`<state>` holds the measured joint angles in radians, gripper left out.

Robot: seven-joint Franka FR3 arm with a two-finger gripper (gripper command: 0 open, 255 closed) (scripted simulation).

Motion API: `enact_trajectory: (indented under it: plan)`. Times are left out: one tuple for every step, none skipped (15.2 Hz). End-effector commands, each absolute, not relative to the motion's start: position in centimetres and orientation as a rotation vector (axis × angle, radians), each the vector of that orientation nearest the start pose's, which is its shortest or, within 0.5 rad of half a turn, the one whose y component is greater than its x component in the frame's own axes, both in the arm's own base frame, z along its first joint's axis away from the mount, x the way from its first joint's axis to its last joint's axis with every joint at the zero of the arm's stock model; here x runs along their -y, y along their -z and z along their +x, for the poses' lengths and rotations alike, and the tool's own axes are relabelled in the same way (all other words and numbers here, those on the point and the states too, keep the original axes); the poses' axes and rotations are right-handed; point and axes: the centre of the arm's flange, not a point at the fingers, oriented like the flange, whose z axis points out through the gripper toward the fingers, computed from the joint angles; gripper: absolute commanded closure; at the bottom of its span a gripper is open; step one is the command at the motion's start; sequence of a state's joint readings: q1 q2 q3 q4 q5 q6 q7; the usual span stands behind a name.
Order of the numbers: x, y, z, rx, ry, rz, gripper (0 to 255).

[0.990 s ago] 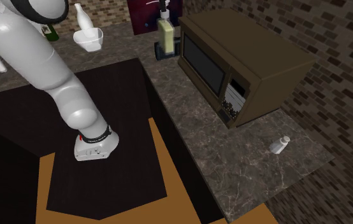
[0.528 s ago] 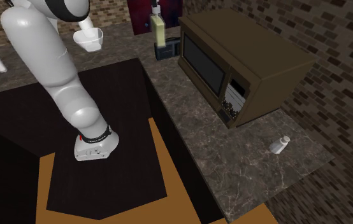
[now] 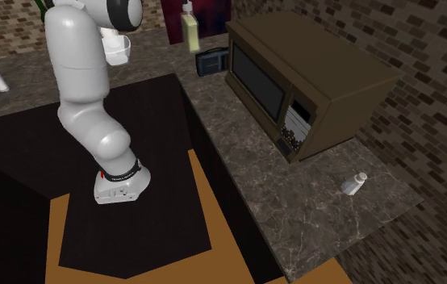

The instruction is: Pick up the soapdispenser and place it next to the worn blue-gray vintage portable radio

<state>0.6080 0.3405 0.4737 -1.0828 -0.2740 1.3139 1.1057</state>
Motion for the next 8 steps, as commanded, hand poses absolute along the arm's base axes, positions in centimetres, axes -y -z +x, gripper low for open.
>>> enact_trajectory:
  plan:
    - [-52.3,-63.7,36.6,-0.170,0.106,-3.259,255]
    - [-53.5,-63.5,36.3,-0.169,0.106,-3.258,255]
    - [-55.4,-63.3,35.8,-0.169,0.106,-3.258,255]
    - [-55.4,-62.8,35.8,-0.169,0.106,-3.258,255]
    - [-55.4,-62.3,35.8,-0.169,0.106,-3.258,255]
    - [-55.4,-61.7,35.8,-0.169,0.106,-3.258,255]
    - [-55.4,-61.2,35.8,-0.169,0.106,-3.258,255]
    - [-55.4,-60.7,35.8,-0.169,0.106,-3.258,255]
